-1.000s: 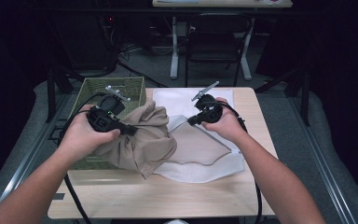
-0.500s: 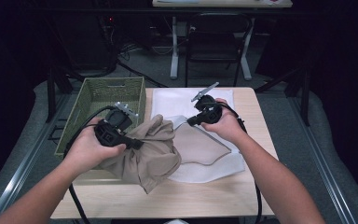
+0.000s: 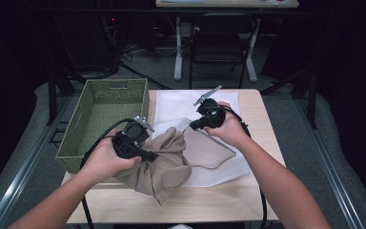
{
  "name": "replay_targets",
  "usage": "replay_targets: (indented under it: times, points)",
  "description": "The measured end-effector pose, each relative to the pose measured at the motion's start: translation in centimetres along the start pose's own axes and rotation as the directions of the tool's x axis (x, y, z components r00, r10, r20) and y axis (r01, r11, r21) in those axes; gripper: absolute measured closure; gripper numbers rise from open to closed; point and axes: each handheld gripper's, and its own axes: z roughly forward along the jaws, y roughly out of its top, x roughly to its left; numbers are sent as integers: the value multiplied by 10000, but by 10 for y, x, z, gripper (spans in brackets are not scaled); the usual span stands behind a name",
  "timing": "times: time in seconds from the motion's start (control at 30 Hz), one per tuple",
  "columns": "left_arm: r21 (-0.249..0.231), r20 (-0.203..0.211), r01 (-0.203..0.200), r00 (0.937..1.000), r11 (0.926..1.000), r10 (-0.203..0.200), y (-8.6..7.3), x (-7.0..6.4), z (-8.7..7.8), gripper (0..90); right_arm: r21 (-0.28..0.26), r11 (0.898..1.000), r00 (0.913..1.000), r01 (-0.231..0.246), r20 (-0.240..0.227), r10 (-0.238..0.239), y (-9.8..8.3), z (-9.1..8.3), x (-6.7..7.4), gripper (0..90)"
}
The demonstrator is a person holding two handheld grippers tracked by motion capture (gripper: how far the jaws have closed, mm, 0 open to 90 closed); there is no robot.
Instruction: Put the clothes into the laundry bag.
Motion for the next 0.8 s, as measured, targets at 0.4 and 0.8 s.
replay_targets:
  times: [0.4, 0.8]
  points:
    - [-61, 356, -716, 9968, 9974, 718, 13, -21, 8, 848, -103, 9999, 10000, -29, -40, 28, 3, 3, 3, 900]
    - [38, 537, -1026, 9933, 9947, 1023, 29, -27, 45, 848, -247, 9997, 9998, 80, -177, -84, 5, 5, 7, 900]
